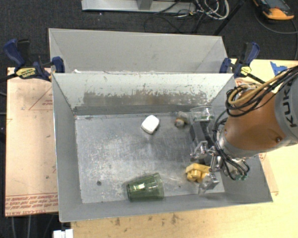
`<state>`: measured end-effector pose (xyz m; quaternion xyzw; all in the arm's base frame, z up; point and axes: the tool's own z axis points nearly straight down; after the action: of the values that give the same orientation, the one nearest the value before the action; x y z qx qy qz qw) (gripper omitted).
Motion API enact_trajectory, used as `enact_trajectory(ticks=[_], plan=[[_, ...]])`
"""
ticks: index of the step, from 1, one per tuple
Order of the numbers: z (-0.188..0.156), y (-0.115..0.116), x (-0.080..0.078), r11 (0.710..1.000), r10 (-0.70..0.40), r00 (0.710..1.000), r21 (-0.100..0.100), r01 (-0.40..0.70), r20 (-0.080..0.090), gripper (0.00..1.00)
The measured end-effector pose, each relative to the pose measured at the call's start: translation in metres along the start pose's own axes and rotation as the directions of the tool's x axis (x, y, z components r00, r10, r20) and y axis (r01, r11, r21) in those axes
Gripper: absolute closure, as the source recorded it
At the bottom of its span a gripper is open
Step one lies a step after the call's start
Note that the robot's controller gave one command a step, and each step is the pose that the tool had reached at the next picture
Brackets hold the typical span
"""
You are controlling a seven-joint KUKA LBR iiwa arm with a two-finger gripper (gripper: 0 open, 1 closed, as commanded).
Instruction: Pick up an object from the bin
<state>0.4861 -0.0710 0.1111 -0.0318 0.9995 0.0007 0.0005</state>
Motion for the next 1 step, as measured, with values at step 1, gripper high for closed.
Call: enact_trajectory(ticks=[1], plan=[[0.0049,0.0086,0.0039,0.993,0.12,0.993,0.0,-0.12,0.0,0.0]])
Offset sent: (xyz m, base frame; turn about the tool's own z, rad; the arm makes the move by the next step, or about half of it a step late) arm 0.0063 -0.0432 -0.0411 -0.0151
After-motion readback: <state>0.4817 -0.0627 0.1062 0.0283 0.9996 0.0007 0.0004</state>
